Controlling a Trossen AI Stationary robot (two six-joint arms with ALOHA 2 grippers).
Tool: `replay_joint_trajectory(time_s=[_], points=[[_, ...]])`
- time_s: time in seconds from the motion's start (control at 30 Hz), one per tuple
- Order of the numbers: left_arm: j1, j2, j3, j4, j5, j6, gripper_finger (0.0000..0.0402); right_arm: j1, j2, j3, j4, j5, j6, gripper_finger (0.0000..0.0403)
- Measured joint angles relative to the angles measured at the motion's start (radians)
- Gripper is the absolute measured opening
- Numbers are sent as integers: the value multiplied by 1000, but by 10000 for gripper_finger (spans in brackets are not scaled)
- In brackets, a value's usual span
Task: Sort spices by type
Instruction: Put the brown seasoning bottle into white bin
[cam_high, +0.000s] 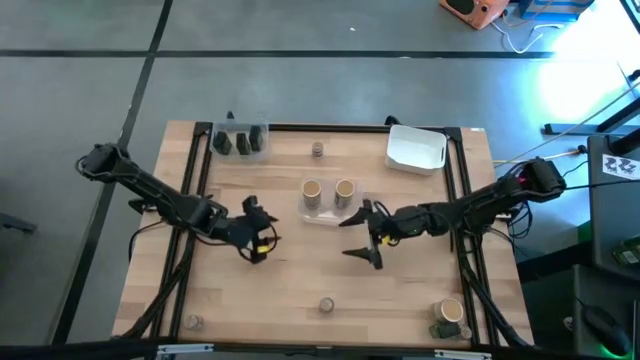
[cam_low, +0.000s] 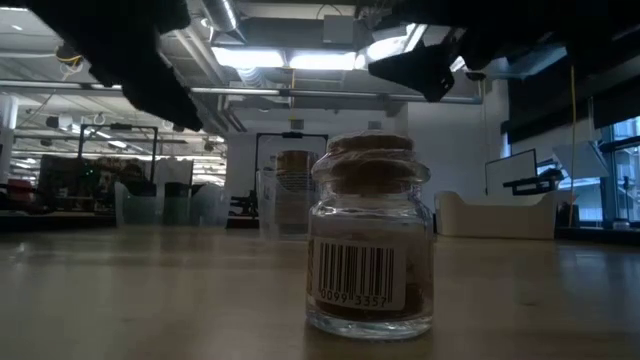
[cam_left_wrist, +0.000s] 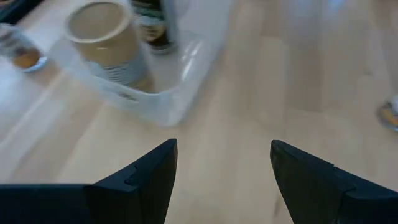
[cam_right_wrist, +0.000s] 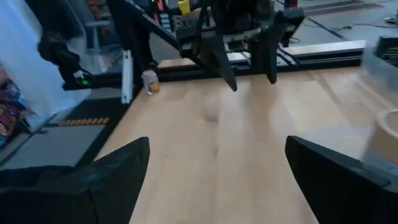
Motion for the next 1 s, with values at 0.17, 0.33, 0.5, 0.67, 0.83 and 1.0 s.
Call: replay_joint_trajectory(time_s=[0.17,0.33,0.5,0.67,0.83,1.0], points=[[-41,0,-52,123,0,-27,241,62,56,0,84,3,5,374],[-62,0,-56,133,-1,-54,241,118,90,1,125,2,72,374],[-61,0,-56,135,-4,-66,241,157,164,2,226,-13,76,374],[-61,0,-56,133,-4,-66,241,194,288,85,231,-3,68,374],[-61,0,-56,125,-4,-65,241,219,410,220,119,-5,23,374],[-62,0,-56,122,-4,-65,241,242,488,320,-3,5,26,374]])
